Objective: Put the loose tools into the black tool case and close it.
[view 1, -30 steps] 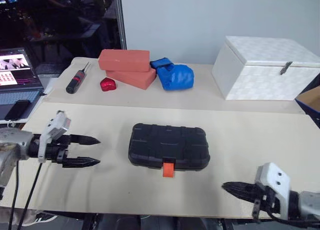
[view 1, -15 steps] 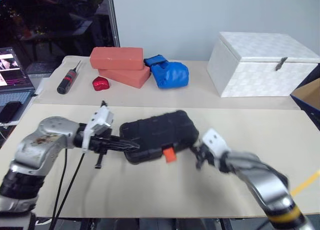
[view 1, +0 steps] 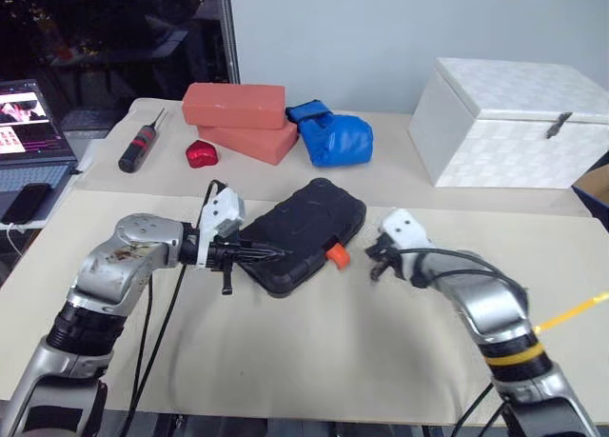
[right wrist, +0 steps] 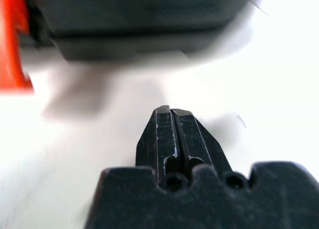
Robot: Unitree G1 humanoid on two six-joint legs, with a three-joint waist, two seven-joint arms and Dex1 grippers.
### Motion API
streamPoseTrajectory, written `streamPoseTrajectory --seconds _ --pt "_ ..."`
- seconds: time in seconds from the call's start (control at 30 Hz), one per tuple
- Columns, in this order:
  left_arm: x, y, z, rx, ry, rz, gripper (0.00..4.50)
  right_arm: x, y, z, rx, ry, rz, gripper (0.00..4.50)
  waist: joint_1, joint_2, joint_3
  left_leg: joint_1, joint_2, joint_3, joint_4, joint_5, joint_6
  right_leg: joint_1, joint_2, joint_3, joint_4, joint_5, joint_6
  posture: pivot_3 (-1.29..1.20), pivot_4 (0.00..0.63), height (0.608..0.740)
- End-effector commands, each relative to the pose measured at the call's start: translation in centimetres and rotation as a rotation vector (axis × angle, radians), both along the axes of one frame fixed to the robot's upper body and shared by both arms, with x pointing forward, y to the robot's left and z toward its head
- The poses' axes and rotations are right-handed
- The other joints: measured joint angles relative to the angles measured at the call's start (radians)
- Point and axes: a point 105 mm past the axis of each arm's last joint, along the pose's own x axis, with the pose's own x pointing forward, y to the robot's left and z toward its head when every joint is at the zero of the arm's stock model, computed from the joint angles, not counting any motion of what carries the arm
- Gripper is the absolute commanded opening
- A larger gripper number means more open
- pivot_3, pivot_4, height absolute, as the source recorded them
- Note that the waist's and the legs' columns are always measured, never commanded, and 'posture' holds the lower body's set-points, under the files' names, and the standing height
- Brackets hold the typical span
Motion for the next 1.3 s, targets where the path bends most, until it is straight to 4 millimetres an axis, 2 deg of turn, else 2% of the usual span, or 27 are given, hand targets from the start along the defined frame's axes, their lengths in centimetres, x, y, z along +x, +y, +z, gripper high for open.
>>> streamPoseTrajectory --seconds 0.03,0.1,0.2,0.3,0.53,0.77,1.3 --pt "0.1 -0.1 -0.9 0.063 -0.001 -0.004 0.14 -2.5 1.9 1.9 0.08 0.001 0.065 0.0 -0.006 0.0 0.0 0.0 0.001 0.0 0.0 0.0 0.0 0.0 0.001 0.0 0.0 -0.001 0.0 0.0 0.15 0.74" --pt "0.3 -0.2 -1.1 0.073 -0.002 -0.003 0.14 -3.2 3.0 1.8 0.119 0.025 0.09 0.0 -0.008 0.0 0.0 0.004 0.001 0.0 0.0 0.0 0.0 0.002 0.001 0.0 0.001 -0.004 0.005 0.0 0.15 0.74" --pt "0.5 -0.5 -1.1 0.074 -0.005 -0.004 0.14 -3.2 4.4 1.3 0.147 0.044 0.093 0.0 -0.013 0.0 0.0 0.009 0.002 0.0 0.0 0.0 0.0 0.006 0.002 0.0 0.002 -0.006 -0.003 0.0 0.15 0.74" --pt "0.7 -0.4 -1.1 0.078 -0.007 -0.005 0.14 -2.9 5.3 1.0 0.157 0.053 0.092 0.0 -0.015 0.0 0.0 0.009 0.001 0.0 0.001 0.002 -0.001 0.007 0.001 0.0 0.001 -0.005 -0.004 0.0 0.15 0.74" --pt "0.8 -0.2 -1.4 0.081 -0.006 -0.002 0.14 -1.8 5.7 -0.2 0.119 0.067 0.081 0.0 -0.014 0.0 -0.001 0.007 0.001 0.0 0.001 0.002 -0.002 0.006 0.001 0.0 0.001 -0.003 0.004 0.0 0.15 0.74" --pt "0.7 -0.1 -1.7 0.081 -0.003 0.005 0.14 -0.8 7.0 -0.3 0.137 0.06 0.105 0.0 -0.019 0.0 -0.001 0.008 0.001 0.0 0.001 0.002 -0.002 0.006 0.001 0.0 0.001 -0.003 0.004 0.0 0.15 0.74" --pt "0.5 0.1 -2.5 0.081 0.005 0.017 0.14 0.8 8.7 0.8 0.195 -0.017 0.129 0.0 -0.021 0.001 -0.001 0.008 0.001 0.0 0.001 0.002 -0.001 0.006 0.001 0.0 0.002 -0.003 0.004 0.0 0.15 0.74"
